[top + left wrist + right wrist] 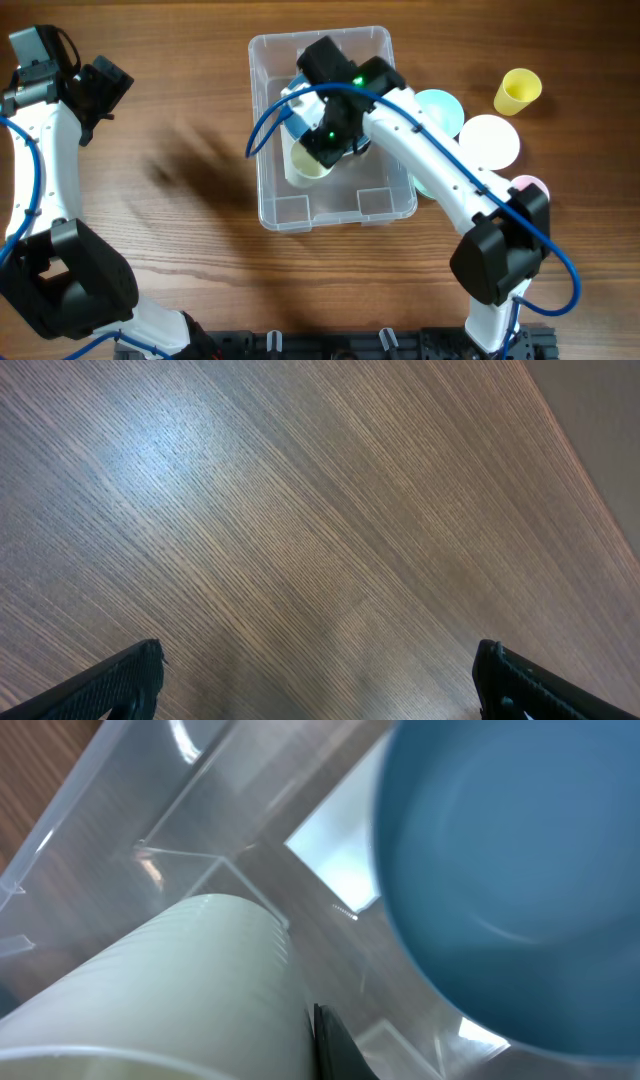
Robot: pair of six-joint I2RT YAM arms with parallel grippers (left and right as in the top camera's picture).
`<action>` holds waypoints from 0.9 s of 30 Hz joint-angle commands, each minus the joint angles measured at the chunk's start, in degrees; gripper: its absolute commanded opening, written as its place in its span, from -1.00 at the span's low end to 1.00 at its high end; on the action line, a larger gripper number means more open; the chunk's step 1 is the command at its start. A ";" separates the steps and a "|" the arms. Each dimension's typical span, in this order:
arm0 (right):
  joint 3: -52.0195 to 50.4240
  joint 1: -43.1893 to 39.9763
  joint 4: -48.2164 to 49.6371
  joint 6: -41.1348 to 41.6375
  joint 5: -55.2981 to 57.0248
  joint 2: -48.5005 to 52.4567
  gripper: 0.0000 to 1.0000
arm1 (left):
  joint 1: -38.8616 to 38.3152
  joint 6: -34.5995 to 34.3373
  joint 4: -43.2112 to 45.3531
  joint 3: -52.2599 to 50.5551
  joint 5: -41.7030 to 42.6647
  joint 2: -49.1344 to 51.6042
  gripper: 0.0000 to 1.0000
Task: Pack container
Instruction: 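Carry the white cup into the container's lower-left corner and release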
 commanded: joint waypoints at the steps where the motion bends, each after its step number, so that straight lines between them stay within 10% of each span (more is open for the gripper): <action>1: -2.73 1.97 2.56 -0.70 -3.52 0.85 -0.91 | 0.15 0.26 -0.02 0.57 0.07 0.42 1.00; 27: -8.98 4.92 14.19 -0.98 9.62 0.85 -0.91 | 0.15 0.26 -0.02 0.57 0.07 0.42 1.00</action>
